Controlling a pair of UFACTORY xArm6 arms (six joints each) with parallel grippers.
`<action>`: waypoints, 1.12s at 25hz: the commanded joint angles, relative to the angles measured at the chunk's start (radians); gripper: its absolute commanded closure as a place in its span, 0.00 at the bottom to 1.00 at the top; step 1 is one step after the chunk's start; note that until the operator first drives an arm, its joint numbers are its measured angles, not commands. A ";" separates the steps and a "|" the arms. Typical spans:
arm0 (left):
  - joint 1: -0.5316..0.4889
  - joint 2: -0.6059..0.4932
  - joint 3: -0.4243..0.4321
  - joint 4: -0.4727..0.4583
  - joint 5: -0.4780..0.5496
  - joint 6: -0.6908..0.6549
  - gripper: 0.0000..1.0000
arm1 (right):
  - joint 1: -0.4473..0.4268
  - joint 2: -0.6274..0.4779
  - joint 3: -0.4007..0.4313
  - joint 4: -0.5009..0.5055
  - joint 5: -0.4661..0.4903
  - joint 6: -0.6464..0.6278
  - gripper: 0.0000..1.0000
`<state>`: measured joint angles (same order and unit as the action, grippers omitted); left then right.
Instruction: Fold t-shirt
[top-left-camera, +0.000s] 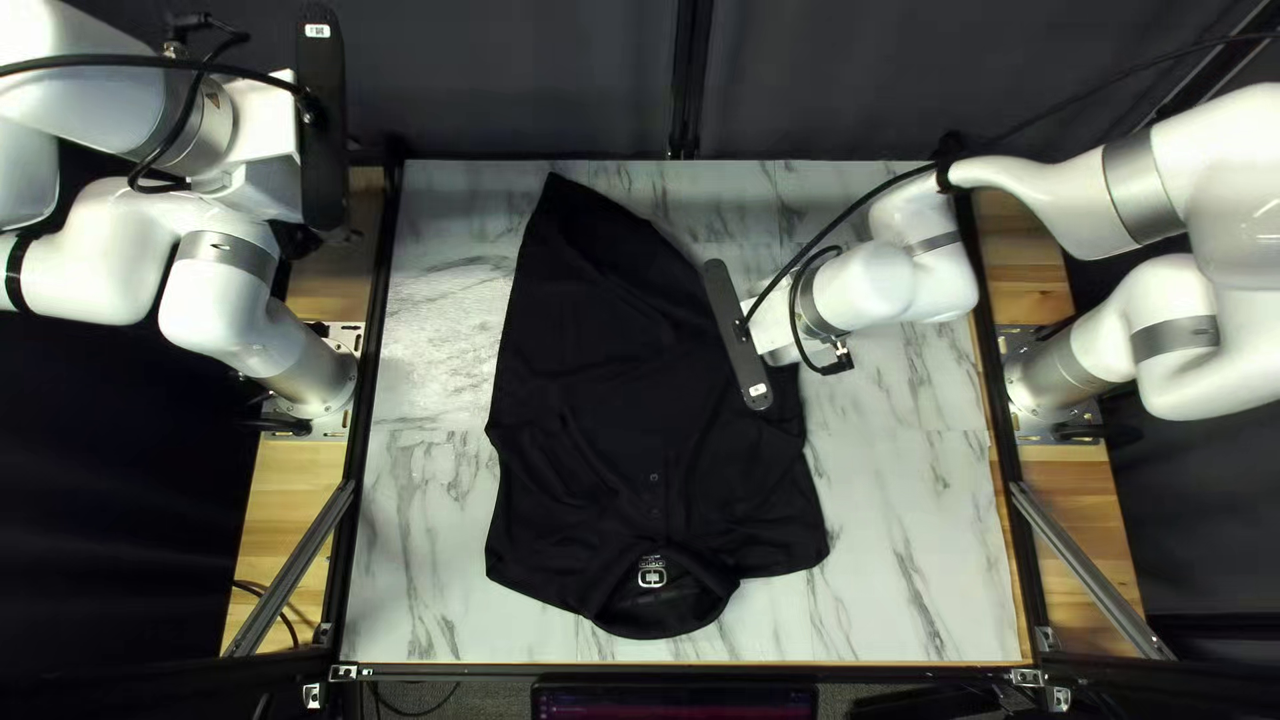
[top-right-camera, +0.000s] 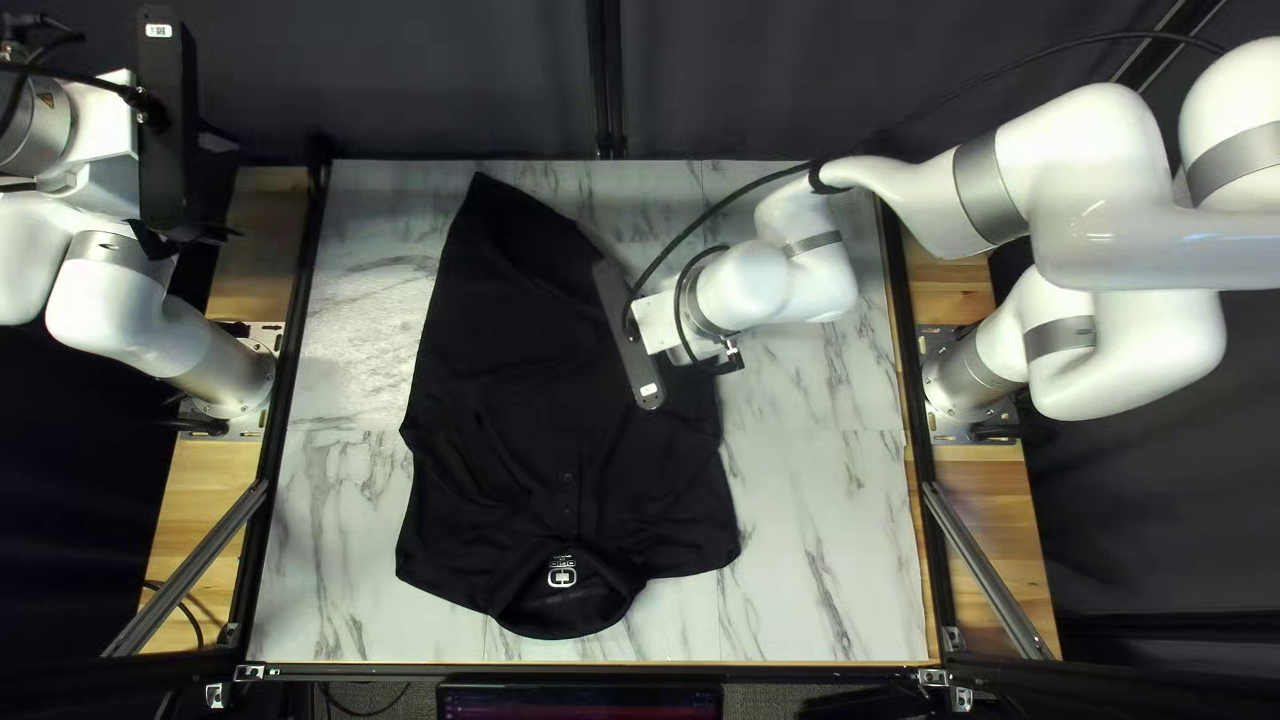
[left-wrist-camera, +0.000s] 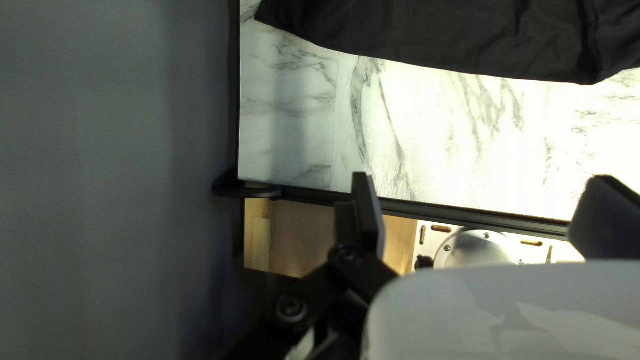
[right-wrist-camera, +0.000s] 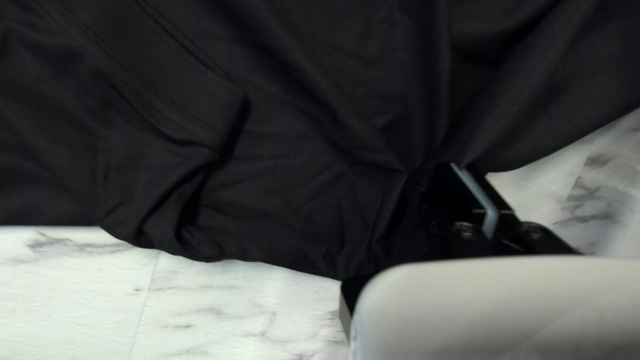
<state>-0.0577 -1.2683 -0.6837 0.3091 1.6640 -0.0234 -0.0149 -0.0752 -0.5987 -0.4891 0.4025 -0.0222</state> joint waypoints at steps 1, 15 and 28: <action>0.000 0.000 0.000 0.000 0.000 0.000 0.00 | 0.082 -0.014 -0.014 -0.184 0.030 0.180 1.00; 0.000 0.000 0.000 0.000 0.000 0.000 0.00 | 0.218 0.012 0.013 -0.484 0.023 0.507 1.00; 0.000 0.000 0.000 0.000 0.000 0.000 0.00 | 0.291 0.025 -0.031 -0.465 0.091 0.505 1.00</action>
<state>-0.0577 -1.2683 -0.6837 0.3091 1.6640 -0.0234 0.2334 -0.0592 -0.6029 -0.9477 0.4544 0.4690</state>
